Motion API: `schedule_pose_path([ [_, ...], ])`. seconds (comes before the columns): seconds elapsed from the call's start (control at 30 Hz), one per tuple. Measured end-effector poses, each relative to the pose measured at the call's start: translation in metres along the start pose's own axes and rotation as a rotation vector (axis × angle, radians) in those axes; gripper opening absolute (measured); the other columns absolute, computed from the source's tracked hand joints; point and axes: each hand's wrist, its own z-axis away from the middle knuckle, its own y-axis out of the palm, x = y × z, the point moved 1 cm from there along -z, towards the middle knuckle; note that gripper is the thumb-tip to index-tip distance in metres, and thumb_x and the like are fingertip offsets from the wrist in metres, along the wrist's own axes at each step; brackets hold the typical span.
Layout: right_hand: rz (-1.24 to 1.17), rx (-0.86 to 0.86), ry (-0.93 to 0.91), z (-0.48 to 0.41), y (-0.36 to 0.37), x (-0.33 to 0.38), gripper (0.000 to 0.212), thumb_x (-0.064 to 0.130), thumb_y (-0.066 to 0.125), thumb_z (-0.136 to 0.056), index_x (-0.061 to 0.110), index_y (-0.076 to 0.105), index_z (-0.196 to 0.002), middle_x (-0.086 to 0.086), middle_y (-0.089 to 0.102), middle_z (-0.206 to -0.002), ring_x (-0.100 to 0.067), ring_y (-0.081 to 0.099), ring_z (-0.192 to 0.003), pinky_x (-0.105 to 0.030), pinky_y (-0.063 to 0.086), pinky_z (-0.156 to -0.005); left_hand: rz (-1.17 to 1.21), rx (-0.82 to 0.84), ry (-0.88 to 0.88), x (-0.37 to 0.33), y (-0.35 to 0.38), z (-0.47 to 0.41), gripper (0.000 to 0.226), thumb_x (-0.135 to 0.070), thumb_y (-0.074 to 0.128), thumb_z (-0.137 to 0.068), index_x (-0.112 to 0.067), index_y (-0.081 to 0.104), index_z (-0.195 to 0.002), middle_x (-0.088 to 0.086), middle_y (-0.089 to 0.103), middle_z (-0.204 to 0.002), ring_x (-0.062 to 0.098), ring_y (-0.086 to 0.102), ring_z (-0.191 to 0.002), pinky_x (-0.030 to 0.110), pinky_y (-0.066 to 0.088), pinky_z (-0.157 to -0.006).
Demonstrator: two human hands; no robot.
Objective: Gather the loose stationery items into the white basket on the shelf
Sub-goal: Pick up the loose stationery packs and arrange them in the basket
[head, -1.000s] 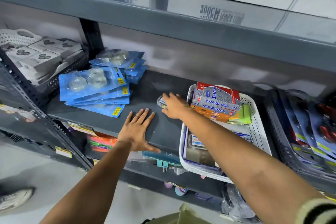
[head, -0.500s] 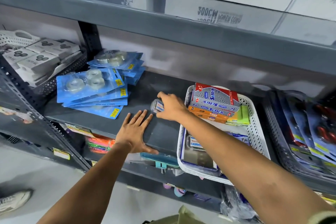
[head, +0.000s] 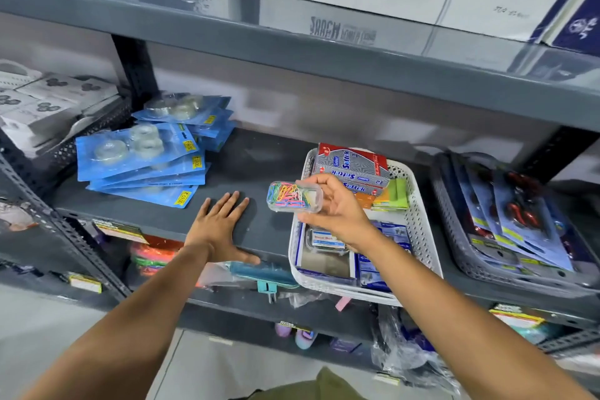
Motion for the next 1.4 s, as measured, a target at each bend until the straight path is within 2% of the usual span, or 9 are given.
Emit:
schedule_pose_path([
  [0.1,0.069,-0.045,0.007,0.013,-0.01,0.004,0.053,-0.013,0.075,-0.069,0.006,0.054,-0.114,-0.007,0.063,-0.118,-0.02,0.064,-0.099,-0.039,0.052,-0.091,0.001,0.023,-0.007,-0.002,-0.002,0.0,0.146,-0.104,0.036,-0.034,-0.031,-0.011,-0.151,-0.006,-0.014,-0.161,0.012,-0.013,-0.148,0.045,-0.009,-0.12],
  [0.23,0.298,-0.091,-0.024,0.024,-0.021,0.009,0.051,0.0,0.08,-0.069,0.015,0.063,-0.115,-0.013,0.066,-0.114,-0.017,0.061,-0.1,-0.033,0.052,-0.09,0.008,0.032,-0.007,-0.002,-0.002,0.0,0.145,-0.103,0.037,-0.035,-0.031,-0.013,-0.151,-0.006,-0.016,-0.161,0.013,-0.014,-0.147,0.046,-0.009,-0.12],
  [0.37,0.701,0.045,-0.009,0.03,-0.026,0.009,0.059,0.024,0.082,-0.07,0.021,0.061,-0.125,-0.003,0.065,-0.122,-0.014,0.061,-0.103,-0.022,0.048,-0.088,0.003,0.044,-0.012,-0.002,-0.002,-0.001,0.147,-0.105,0.033,-0.033,-0.031,-0.015,-0.15,-0.006,-0.017,-0.161,0.014,-0.014,-0.147,0.046,-0.008,-0.12],
  [0.47,1.026,0.184,0.12,0.032,-0.022,0.002,0.069,0.045,0.08,-0.065,0.029,0.053,-0.126,0.0,0.067,-0.115,-0.016,0.061,-0.1,-0.032,0.05,-0.087,-0.003,0.049,-0.019,-0.002,-0.002,-0.002,0.148,-0.106,0.03,-0.031,-0.031,-0.017,-0.15,-0.006,-0.018,-0.16,0.014,-0.015,-0.147,0.046,-0.008,-0.12],
  [0.6,1.263,0.298,0.177,0.034,-0.013,-0.013,0.055,0.044,0.077,-0.068,0.024,0.052,-0.112,-0.007,0.068,-0.101,-0.027,0.064,-0.09,-0.039,0.055,-0.074,-0.009,0.059,-0.026,-0.001,-0.002,-0.002,0.15,-0.106,0.027,-0.028,-0.031,-0.018,-0.149,-0.005,-0.018,-0.16,0.015,-0.014,-0.148,0.047,-0.008,-0.12],
  [0.83,1.283,0.376,0.146,0.035,-0.013,-0.018,0.06,0.042,0.071,-0.077,0.024,0.053,-0.131,-0.002,0.063,-0.128,-0.023,0.06,-0.112,-0.039,0.051,-0.092,-0.009,0.064,-0.03,-0.001,-0.001,-0.003,0.151,-0.107,0.023,-0.025,-0.031,-0.018,-0.149,-0.005,-0.019,-0.16,0.015,-0.014,-0.148,0.047,-0.008,-0.12],
  [1.03,1.308,0.398,0.156,0.032,-0.013,-0.02,0.055,0.043,0.071,-0.076,0.025,0.059,-0.126,-0.003,0.065,-0.121,-0.024,0.061,-0.106,-0.036,0.051,-0.087,0.001,0.068,-0.028,0.0,-0.003,-0.002,0.149,-0.106,0.032,-0.03,-0.031,-0.016,-0.15,-0.005,-0.018,-0.16,0.015,-0.014,-0.148,0.047,-0.009,-0.12],
  [1.2,1.294,0.373,0.097,0.035,-0.013,-0.025,0.054,0.047,0.07,-0.077,0.027,0.059,-0.126,0.0,0.057,-0.107,-0.02,0.053,-0.103,-0.039,0.049,-0.08,-0.006,0.067,-0.026,0.0,-0.003,-0.001,0.148,-0.106,0.029,-0.03,-0.031,-0.018,-0.149,-0.006,-0.019,-0.16,0.015,-0.015,-0.147,0.046,-0.011,-0.12],
  [1.4,1.23,0.414,0.128,0.034,-0.012,-0.027,0.047,0.048,0.063,-0.084,0.021,0.062,-0.123,-0.005,0.057,-0.108,-0.025,0.055,-0.105,-0.032,0.037,-0.072,-0.003,0.068,-0.022,-0.002,-0.005,0.0,0.147,-0.106,0.031,-0.033,-0.031,-0.018,-0.15,-0.005,-0.018,-0.16,0.016,-0.015,-0.148,0.046,-0.013,-0.119],
])
